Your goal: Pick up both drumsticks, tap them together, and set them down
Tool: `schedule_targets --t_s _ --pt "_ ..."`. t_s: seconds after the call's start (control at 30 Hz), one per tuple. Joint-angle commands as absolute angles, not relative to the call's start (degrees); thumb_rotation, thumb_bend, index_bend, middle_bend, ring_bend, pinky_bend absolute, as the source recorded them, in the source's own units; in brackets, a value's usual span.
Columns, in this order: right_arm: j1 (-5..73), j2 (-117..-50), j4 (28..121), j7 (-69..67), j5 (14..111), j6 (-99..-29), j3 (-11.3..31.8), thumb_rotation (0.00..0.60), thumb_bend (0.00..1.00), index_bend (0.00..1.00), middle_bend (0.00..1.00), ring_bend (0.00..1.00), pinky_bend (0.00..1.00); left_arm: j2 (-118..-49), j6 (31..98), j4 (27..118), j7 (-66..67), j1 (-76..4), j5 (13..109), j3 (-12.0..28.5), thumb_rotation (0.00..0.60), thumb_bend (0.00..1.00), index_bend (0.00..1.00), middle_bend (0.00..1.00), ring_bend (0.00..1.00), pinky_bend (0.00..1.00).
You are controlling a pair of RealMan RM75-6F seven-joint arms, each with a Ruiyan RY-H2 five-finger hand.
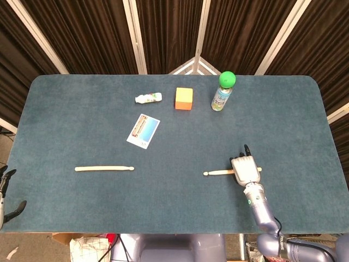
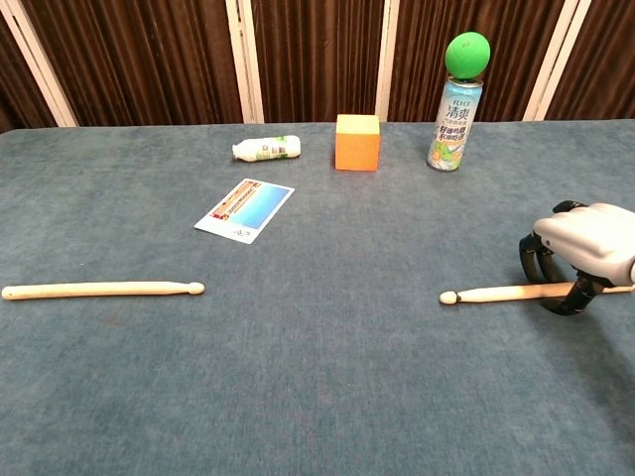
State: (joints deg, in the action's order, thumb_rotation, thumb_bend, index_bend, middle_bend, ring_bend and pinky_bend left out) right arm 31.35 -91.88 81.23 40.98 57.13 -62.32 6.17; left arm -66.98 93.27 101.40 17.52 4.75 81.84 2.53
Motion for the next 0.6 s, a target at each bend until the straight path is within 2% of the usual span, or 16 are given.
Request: schedule_targets --t_s 0.03,0.6 --pt "31.43 -91.93 81.25 41.11 57.11 -62.34 6.10 0.600 0.30 0.49 0.53 0.30 0.00 -66.98 93.26 101.42 17.55 4.75 81.82 2.52 0.600 0.31 0.17 0.07 0.00 0.00" --pt "32.34 -91.51 82.77 42.43 56.56 -62.81 6.47 0.600 0.31 0.50 0.54 0.31 0.00 -67.31 93.18 101.70 18.79 4.62 81.55 2.47 0.600 0.31 0.17 0.06 0.00 0.00"
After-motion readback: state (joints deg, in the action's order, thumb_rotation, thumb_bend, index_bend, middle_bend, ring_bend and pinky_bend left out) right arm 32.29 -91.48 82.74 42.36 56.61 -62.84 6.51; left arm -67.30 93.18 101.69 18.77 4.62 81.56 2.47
